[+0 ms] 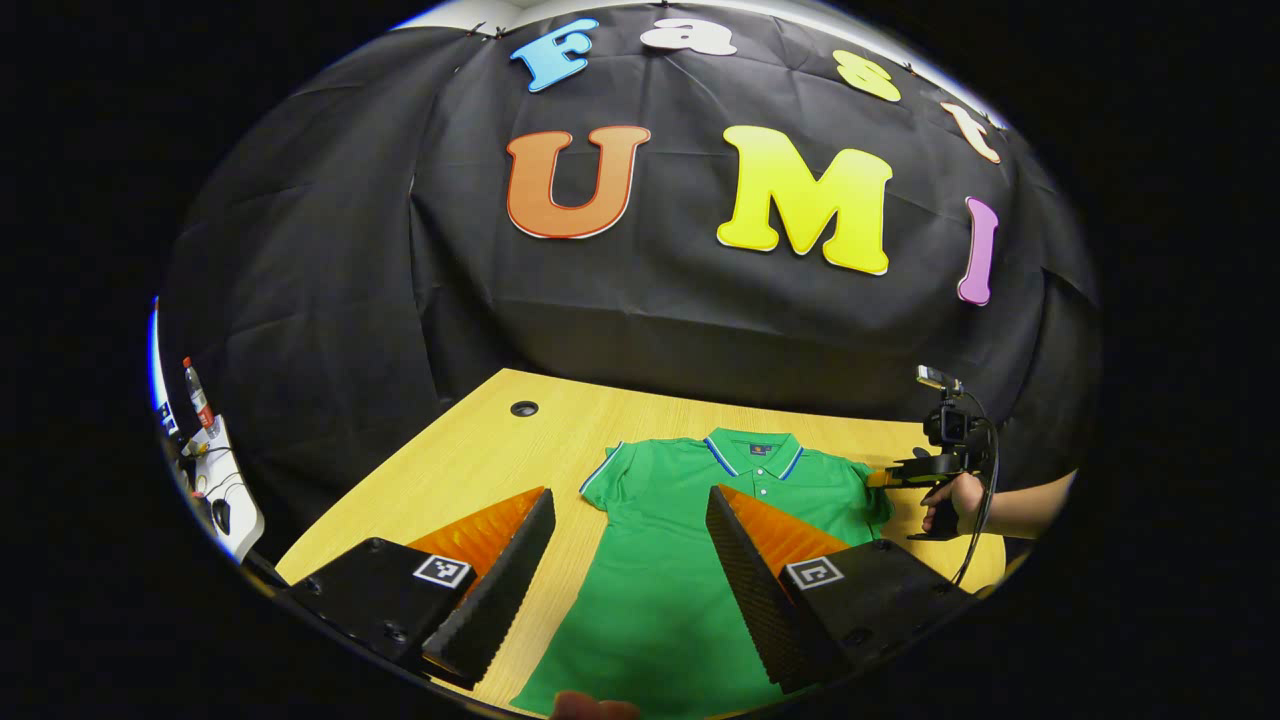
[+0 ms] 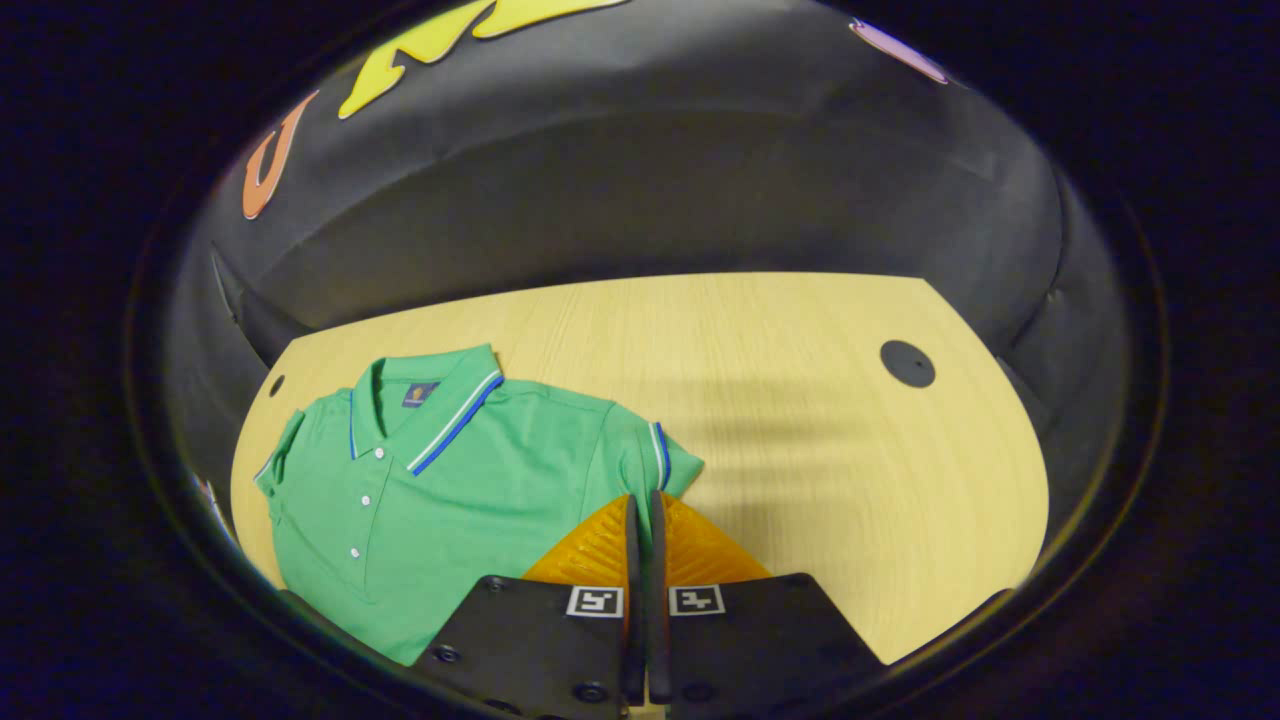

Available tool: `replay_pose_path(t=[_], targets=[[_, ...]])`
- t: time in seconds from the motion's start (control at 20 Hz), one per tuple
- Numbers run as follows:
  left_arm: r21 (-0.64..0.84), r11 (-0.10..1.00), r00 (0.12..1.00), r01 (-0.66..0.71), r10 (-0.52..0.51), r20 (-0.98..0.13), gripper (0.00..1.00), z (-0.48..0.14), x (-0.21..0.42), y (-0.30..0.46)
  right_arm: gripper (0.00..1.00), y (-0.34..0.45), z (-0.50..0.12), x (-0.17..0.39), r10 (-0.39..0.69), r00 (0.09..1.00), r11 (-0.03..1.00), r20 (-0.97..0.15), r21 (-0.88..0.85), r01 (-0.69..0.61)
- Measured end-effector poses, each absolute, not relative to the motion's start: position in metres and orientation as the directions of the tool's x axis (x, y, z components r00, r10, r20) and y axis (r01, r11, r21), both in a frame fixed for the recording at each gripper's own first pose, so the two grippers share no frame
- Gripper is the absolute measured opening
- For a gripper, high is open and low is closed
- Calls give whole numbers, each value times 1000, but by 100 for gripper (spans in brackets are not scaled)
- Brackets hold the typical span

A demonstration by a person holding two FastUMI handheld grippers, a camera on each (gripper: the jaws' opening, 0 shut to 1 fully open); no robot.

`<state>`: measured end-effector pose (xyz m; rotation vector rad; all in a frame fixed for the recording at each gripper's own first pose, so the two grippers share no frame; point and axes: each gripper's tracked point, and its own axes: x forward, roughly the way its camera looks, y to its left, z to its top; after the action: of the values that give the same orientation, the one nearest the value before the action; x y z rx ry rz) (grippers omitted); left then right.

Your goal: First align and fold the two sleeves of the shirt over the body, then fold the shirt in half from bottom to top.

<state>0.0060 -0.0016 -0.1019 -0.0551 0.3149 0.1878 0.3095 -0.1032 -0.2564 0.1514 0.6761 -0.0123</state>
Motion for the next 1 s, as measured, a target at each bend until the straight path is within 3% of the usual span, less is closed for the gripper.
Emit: replay_pose_path(t=[0.4,1.0], targets=[[-34,982,937,-185,165,-308,98,-101,1,-2,2,-99,-230,301,21,805,989,-592,128,69],[-111,962,931,-248,205,-303,98,-109,-20,42,2,-7,-202,299,50,821,998,-568,63,-18]])
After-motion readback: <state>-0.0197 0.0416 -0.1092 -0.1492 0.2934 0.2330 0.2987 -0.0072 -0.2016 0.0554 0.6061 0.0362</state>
